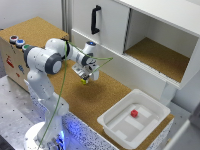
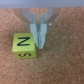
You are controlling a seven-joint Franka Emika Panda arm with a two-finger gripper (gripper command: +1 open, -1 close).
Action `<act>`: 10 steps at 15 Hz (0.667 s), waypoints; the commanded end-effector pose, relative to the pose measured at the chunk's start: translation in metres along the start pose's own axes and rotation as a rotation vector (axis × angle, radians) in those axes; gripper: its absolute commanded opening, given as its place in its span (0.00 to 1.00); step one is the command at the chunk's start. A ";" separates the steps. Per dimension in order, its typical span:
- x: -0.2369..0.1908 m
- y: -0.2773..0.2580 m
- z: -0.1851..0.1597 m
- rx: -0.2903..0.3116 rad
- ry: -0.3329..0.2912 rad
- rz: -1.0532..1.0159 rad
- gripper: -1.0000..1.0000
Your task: Go slide the yellow block to the left
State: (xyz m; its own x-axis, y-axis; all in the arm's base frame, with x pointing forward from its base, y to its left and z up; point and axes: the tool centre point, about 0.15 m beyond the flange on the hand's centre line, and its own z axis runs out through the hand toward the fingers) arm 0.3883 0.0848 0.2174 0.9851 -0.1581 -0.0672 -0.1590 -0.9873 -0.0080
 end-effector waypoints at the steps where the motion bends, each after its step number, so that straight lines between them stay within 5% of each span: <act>1: -0.006 -0.043 0.003 0.014 0.025 -0.015 0.00; 10: 0.002 -0.099 0.001 0.065 0.037 -0.139 0.00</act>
State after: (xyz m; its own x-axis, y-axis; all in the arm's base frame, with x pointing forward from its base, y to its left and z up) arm 0.3908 0.1476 0.2232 0.9975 -0.0694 -0.0099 -0.0698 -0.9958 -0.0589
